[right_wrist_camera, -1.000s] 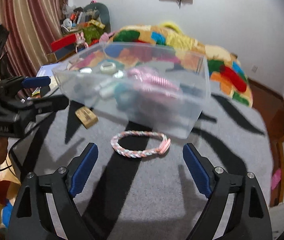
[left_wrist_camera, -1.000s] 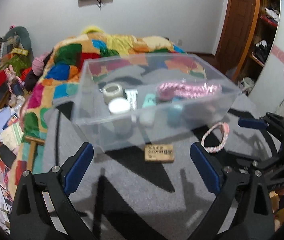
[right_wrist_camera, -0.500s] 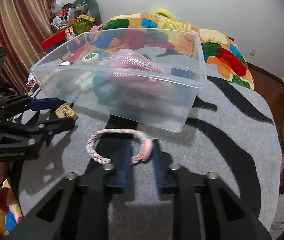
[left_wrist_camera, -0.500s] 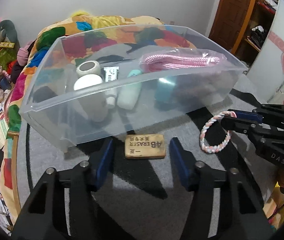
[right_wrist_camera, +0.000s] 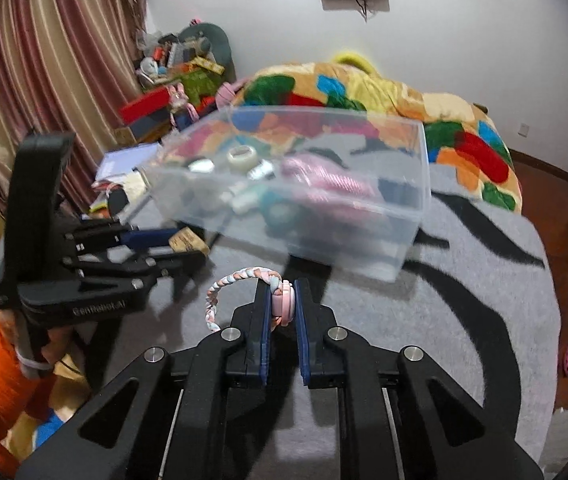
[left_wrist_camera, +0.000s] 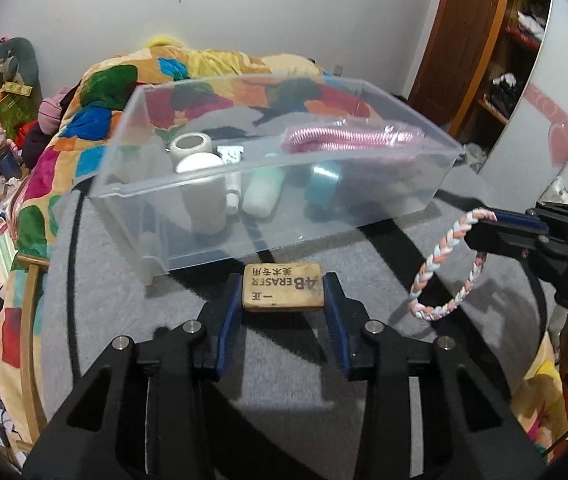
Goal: Organize objects
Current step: 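Grasp wooden eraser with left tool while right tool grasps braided bracelet, then release eraser into box with left tool while right tool releases bracelet inside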
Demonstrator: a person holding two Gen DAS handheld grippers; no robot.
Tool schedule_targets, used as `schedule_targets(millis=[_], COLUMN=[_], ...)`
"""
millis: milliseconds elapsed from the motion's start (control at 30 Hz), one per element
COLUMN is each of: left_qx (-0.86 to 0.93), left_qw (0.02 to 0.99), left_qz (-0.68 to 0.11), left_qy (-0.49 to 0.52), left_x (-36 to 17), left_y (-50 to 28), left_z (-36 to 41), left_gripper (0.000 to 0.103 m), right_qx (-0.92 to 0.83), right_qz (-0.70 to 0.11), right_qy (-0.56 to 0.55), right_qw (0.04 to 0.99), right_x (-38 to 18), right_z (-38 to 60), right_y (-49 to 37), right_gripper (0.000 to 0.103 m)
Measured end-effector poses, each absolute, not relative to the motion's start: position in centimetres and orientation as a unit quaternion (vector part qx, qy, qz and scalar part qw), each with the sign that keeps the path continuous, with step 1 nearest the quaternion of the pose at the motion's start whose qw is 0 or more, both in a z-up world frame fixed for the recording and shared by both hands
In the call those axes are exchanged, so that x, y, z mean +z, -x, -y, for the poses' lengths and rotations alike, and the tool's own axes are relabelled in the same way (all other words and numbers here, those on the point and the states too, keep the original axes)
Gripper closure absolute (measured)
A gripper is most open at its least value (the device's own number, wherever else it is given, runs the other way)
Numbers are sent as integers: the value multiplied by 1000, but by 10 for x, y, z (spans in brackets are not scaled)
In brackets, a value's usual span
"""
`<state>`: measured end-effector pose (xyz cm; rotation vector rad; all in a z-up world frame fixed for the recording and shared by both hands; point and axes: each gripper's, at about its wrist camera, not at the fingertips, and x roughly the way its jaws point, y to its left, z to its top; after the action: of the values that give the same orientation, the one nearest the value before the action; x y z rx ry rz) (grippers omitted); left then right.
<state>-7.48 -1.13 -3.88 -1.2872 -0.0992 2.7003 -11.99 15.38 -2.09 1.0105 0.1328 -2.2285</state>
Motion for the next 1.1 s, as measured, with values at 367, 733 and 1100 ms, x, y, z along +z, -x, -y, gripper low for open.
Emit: schedule_targets(millis=[367, 733, 1100], left_qx=[930, 925, 918], left_qw=[63, 39, 26], left_qz=[49, 79, 65], left_qy=[359, 371, 390], left_x=[19, 13, -3], left_y=[66, 123, 148], left_z=[30, 58, 58], left_gripper=[64, 64, 62], right_qx=[-879, -881, -865], right_qz=[-29, -36, -90], right_qy=[-342, -369, -394], right_qw=[332, 294, 299], right_x=[18, 7, -13], right_z=[-129, -84, -69], right_y=[139, 192, 186], right_gripper=[93, 93, 76])
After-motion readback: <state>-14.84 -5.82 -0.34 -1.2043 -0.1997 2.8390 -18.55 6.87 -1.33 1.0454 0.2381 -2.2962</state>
